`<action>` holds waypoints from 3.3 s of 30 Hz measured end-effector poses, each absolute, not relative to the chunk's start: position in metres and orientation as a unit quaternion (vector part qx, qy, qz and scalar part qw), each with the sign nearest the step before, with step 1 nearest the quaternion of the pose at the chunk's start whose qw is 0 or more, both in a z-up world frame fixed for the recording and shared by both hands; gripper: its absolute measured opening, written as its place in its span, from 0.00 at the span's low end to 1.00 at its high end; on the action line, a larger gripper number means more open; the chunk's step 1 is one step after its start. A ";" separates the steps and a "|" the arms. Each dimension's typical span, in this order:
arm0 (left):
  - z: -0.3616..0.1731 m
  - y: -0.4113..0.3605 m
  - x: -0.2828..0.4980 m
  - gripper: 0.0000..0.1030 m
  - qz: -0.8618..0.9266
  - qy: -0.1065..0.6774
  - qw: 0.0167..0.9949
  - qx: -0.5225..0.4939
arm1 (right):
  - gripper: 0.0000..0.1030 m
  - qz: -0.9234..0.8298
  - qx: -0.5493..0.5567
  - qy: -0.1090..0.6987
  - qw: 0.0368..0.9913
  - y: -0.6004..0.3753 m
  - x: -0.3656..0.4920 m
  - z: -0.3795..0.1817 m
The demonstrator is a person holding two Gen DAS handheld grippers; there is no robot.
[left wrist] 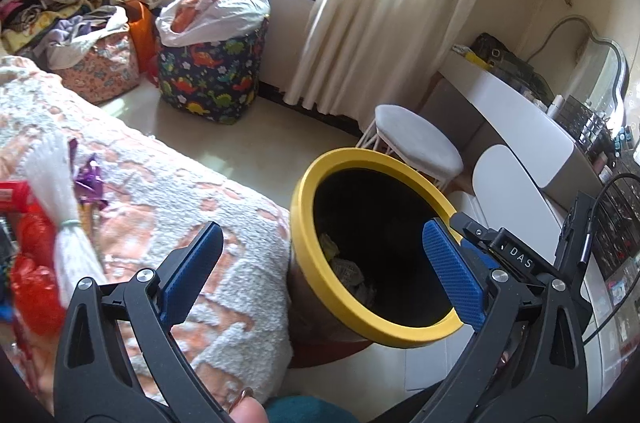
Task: Collect trash
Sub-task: 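Move both tools back toward the bed, then grasp the white foam net bundle with the right tool while the left tool grasps the red candy wrapper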
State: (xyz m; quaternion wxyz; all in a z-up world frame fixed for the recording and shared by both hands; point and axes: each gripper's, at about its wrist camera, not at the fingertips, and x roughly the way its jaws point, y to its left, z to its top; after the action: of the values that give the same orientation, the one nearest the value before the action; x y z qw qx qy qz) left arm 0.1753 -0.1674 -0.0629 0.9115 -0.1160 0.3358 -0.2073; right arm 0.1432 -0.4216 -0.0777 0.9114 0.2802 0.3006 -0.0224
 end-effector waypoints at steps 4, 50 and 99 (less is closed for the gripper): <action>-0.054 -0.153 0.166 0.89 -0.192 0.320 0.921 -0.108 | 0.61 -0.013 0.270 0.294 0.917 -0.415 0.144 -0.072; -0.046 0.022 0.135 0.89 -0.072 0.280 0.938 -0.190 | 0.69 0.148 0.112 0.296 0.937 -0.243 0.113 -0.032; -0.121 0.046 0.089 0.59 -0.125 0.427 0.883 -0.146 | 0.17 0.234 0.068 0.464 0.852 -0.123 0.199 -0.107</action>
State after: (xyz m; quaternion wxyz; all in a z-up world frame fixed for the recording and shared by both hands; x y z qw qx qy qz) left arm 0.0890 0.0458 -0.1213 0.8834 -0.1462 0.4272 -0.1254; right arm 0.1993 -0.1234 -0.1065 0.8517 0.0684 0.4640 0.2336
